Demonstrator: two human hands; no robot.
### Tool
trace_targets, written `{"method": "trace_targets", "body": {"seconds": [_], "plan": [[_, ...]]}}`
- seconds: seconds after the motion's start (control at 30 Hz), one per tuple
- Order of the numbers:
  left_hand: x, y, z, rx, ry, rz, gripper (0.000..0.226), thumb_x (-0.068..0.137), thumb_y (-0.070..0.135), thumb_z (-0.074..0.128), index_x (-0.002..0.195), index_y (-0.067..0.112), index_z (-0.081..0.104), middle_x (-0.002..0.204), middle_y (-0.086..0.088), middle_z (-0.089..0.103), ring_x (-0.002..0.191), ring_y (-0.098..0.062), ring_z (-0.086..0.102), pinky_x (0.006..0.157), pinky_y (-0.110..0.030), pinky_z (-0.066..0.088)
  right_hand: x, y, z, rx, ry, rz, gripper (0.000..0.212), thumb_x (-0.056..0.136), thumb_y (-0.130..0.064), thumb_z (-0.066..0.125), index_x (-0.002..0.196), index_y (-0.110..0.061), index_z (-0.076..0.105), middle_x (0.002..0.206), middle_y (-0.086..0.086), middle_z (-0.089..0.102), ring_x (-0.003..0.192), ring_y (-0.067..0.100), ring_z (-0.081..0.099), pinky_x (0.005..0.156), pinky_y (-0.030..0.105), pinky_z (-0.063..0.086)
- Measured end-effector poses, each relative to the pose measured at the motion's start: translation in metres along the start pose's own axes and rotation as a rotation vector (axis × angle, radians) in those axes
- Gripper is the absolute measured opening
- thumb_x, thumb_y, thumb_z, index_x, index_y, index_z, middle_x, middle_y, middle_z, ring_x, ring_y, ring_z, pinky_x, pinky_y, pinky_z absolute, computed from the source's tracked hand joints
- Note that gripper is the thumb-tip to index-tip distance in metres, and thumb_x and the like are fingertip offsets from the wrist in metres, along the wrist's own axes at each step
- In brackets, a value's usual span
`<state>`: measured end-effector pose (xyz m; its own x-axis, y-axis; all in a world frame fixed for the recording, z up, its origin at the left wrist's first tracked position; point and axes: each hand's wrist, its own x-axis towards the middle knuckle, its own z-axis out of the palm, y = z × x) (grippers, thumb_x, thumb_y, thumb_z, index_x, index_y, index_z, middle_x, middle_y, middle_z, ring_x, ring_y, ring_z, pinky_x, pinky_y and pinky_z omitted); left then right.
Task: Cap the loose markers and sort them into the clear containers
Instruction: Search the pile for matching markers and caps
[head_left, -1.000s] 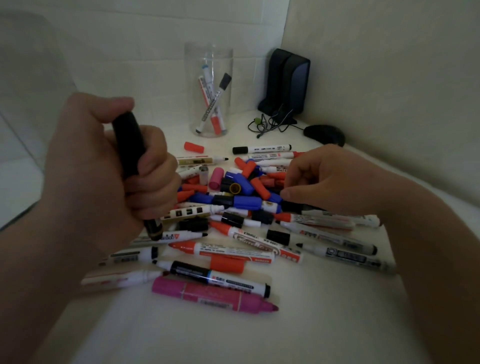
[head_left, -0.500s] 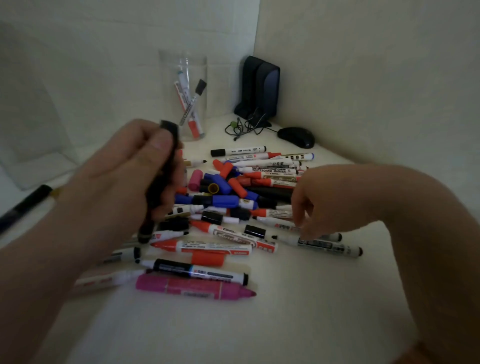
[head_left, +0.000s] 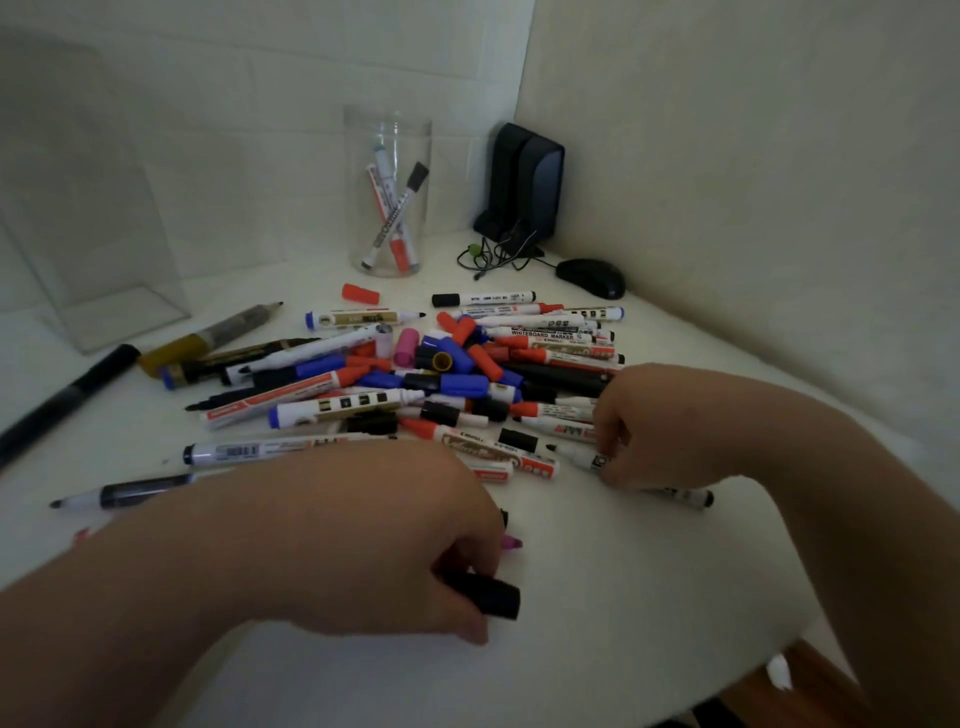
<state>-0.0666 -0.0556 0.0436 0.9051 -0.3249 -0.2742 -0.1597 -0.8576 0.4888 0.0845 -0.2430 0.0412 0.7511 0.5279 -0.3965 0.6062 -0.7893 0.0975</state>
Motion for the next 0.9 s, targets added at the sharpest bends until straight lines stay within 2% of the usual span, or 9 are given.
{"method": "trace_targets", "body": {"seconds": [0.13,0.27,0.43,0.63,0.73,0.77,0.83,0.9], "plan": [[0.005,-0.003,0.004,0.187,0.024,-0.005,0.034,0.097,0.043,0.058,0.128,0.029,0.061,0.119,0.007,0.064,0.108,-0.01,0.058,0.098,-0.026,0.042,0.003,-0.003,-0.001,-0.01,0.01,-0.021,0.011,0.087,-0.038,0.068,0.089,-0.028,0.071,0.093,-0.006,0.067,0.08,0.007,0.061,0.059,0.018,0.039],[0.011,-0.014,0.005,0.277,0.095,0.021,0.031,0.099,0.043,0.057,0.127,0.031,0.061,0.117,0.008,0.065,0.107,-0.01,0.06,0.097,-0.028,0.044,0.008,-0.006,-0.004,-0.024,0.028,-0.027,0.011,0.086,-0.039,0.068,0.09,-0.028,0.07,0.092,-0.006,0.067,0.08,0.008,0.061,0.059,0.019,0.04],[0.016,-0.033,0.014,0.204,0.211,0.019,0.035,0.091,0.05,0.065,0.123,0.036,0.061,0.112,0.013,0.064,0.103,-0.007,0.061,0.095,-0.034,0.051,0.015,-0.01,-0.007,-0.028,0.025,-0.038,0.015,0.089,-0.038,0.067,0.099,-0.027,0.07,0.098,-0.005,0.066,0.083,0.007,0.06,0.058,0.017,0.037],[0.031,-0.045,0.018,0.224,0.274,0.042,0.037,0.085,0.059,0.067,0.119,0.043,0.061,0.105,0.022,0.062,0.098,0.001,0.06,0.09,-0.024,0.052,0.019,-0.013,-0.009,-0.044,0.068,-0.063,0.019,0.088,-0.04,0.066,0.098,-0.024,0.071,0.097,-0.002,0.068,0.086,0.013,0.064,0.06,0.019,0.042],[0.033,-0.04,0.015,0.178,0.461,0.105,0.032,0.089,0.058,0.053,0.115,0.042,0.064,0.093,0.034,0.046,0.095,0.02,0.044,0.086,-0.003,0.035,0.017,-0.011,-0.008,-0.024,0.07,-0.061,0.017,0.088,-0.04,0.067,0.097,-0.027,0.069,0.095,-0.005,0.065,0.084,0.011,0.062,0.06,0.019,0.041],[0.035,-0.037,0.012,0.186,0.507,0.097,0.032,0.092,0.054,0.048,0.119,0.043,0.061,0.095,0.035,0.041,0.096,0.021,0.038,0.085,-0.001,0.03,0.016,-0.009,-0.007,-0.003,0.07,-0.058,0.015,0.088,-0.04,0.067,0.098,-0.029,0.068,0.093,-0.007,0.063,0.083,0.008,0.06,0.059,0.018,0.038],[0.045,-0.032,0.007,0.234,0.537,0.037,0.035,0.101,0.043,0.042,0.133,0.042,0.054,0.11,0.029,0.042,0.098,0.012,0.033,0.087,-0.006,0.025,0.01,-0.003,-0.008,0.055,0.082,-0.057,0.013,0.089,-0.042,0.068,0.096,-0.032,0.066,0.087,-0.011,0.059,0.077,0.004,0.056,0.058,0.017,0.034],[0.061,-0.029,0.003,0.304,0.523,-0.011,0.035,0.105,0.033,0.042,0.139,0.038,0.051,0.129,0.018,0.05,0.112,0.002,0.037,0.095,-0.014,0.026,0.006,0.003,-0.009,0.124,0.128,-0.065,0.012,0.089,-0.042,0.069,0.094,-0.032,0.066,0.081,-0.011,0.057,0.072,0.003,0.053,0.058,0.018,0.033]]}}
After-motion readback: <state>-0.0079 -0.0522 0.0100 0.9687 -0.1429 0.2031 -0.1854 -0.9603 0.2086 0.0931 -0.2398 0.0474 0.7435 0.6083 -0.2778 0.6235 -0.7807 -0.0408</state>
